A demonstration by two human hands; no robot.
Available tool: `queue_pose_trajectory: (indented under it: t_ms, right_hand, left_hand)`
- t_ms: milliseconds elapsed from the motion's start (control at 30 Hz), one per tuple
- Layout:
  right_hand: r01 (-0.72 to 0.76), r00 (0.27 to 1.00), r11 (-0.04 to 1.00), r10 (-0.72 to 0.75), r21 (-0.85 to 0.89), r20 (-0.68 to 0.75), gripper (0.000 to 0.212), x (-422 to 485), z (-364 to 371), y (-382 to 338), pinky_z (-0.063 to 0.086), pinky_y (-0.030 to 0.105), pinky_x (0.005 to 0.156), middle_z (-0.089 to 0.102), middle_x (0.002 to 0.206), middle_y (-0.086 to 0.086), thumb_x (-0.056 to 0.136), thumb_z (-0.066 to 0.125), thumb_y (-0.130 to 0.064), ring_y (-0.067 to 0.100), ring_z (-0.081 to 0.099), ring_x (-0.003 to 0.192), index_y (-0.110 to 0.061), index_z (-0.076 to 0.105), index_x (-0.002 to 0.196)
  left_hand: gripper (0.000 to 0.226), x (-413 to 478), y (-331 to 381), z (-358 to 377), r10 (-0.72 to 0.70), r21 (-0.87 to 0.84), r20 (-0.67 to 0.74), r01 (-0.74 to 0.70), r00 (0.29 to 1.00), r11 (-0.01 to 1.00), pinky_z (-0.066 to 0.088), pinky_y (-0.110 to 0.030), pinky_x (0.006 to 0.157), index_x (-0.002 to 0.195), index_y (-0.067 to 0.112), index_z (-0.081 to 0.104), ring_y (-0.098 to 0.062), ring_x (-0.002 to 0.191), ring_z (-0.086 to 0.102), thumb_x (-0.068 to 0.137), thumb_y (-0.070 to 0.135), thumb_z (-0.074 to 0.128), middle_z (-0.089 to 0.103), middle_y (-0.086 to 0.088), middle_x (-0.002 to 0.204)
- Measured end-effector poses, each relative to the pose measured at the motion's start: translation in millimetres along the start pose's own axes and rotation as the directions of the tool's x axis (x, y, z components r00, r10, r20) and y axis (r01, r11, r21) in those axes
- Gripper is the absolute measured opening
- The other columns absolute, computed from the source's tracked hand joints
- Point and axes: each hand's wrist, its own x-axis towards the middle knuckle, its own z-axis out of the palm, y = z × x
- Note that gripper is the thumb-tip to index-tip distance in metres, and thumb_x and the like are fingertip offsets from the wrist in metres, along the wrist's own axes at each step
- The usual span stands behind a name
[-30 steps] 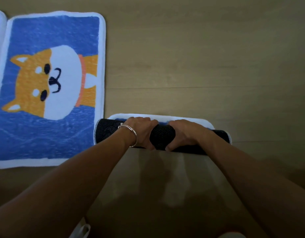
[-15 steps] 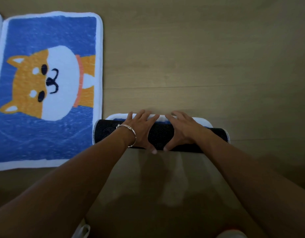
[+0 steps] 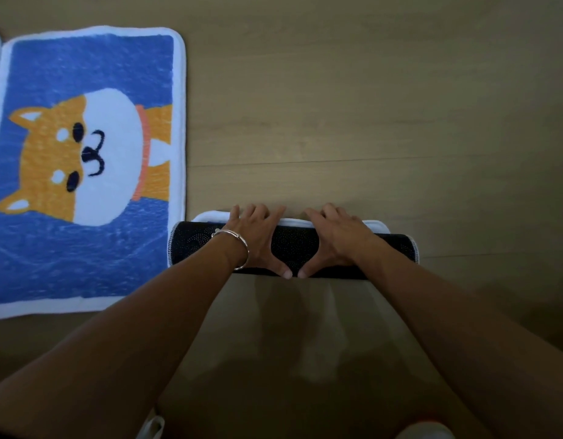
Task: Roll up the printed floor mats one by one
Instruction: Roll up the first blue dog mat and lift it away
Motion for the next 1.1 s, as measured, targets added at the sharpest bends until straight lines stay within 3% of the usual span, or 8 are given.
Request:
queue_pose_trajectory:
  t_ms: [100,267,367,500,667,833,1100]
  right_hand:
    - [-0.031,1.000,0.997,0.030,-0.074,-0.008,0.112,-1.9,2.0,-4.1,0.036,0.045,0.097,0.038,0.130,0.007,0.052,0.073,-0.075,0.026,0.038,0.120,-0.023,0.027,0.141]
    - [-0.061,0.998,0.989,0.061,-0.136,-0.005,0.100,-5.3,3.3,-4.5,0.034,0.048,0.098,0.045,0.124,0.005,0.053,0.066,-0.082,0.026,0.042,0.117,-0.020,0.042,0.127]
    - [-0.035,0.997,0.995,0.041,-0.092,0.059,0.100,-5.6,3.3,-1.7,0.035,0.050,0.101,0.047,0.122,0.005,0.051,0.070,-0.079,0.027,0.047,0.113,-0.018,0.040,0.125]
    - [0.004,0.983,0.996,0.013,-0.093,0.181,0.099,-8.7,-6.8,2.6,0.044,0.043,0.091,0.049,0.126,0.007,0.057,0.079,-0.065,0.028,0.053,0.111,-0.019,0.033,0.132]
    - [0.024,0.997,0.996,-0.017,-0.083,0.081,0.089,-9.5,-32.2,1.6,0.046,0.041,0.087,0.052,0.124,0.006,0.063,0.077,-0.061,0.028,0.055,0.108,-0.020,0.034,0.129]
    - [0.003,0.974,0.993,-0.029,-0.118,-0.226,0.082,-30.8,-163.5,-1.4,0.043,0.039,0.082,0.054,0.121,0.003,0.064,0.072,-0.064,0.028,0.056,0.109,-0.022,0.038,0.125]
    - [-0.068,0.806,0.978,-0.064,-0.199,-0.589,0.079,-195.6,-468.3,-50.0,0.039,0.039,0.078,0.054,0.115,0.001,0.066,0.069,-0.067,0.027,0.056,0.106,-0.022,0.038,0.124]
  left_hand:
    - [0.118,-2.6,0.8,5.8,0.019,0.043,-0.076,-0.016,0.997,0.999,0.033,-0.039,0.099,0.139,0.022,0.030,-0.023,0.112,0.041,0.045,0.087,0.061,0.045,-0.005,0.123]
    - [0.097,-4.6,2.2,3.4,0.024,0.052,-0.098,-0.019,0.995,0.998,0.037,-0.036,0.091,0.119,0.021,0.047,-0.021,0.104,0.042,0.047,0.084,0.064,0.046,-0.003,0.113]
    - [0.096,-4.6,2.0,2.3,0.036,0.060,-0.064,-0.032,0.997,0.998,0.038,-0.036,0.092,0.119,0.021,0.046,-0.020,0.107,0.042,0.046,0.078,0.070,0.045,-0.001,0.117]
    - [0.089,-3.4,2.5,-7.3,0.042,0.067,0.082,-0.047,0.996,0.997,0.040,-0.038,0.093,0.119,0.023,0.043,-0.022,0.106,0.052,0.051,0.068,0.076,0.054,-0.001,0.117]
    - [0.081,-3.3,-6.0,-43.4,0.046,0.146,0.019,-0.049,0.999,0.988,0.040,-0.037,0.089,0.115,0.022,0.045,-0.024,0.104,0.054,0.055,0.069,0.072,0.057,-0.001,0.113]
    - [0.082,-14.4,-26.0,-186.5,0.043,0.274,-0.206,0.015,0.978,0.962,0.038,-0.036,0.087,0.116,0.022,0.044,-0.025,0.105,0.054,0.054,0.070,0.071,0.057,-0.001,0.112]
    - [0.087,-152.3,-10.8,-516.3,0.090,0.389,-0.534,0.149,0.841,0.909,0.038,-0.037,0.089,0.119,0.022,0.043,-0.026,0.108,0.054,0.053,0.074,0.068,0.056,-0.001,0.115]
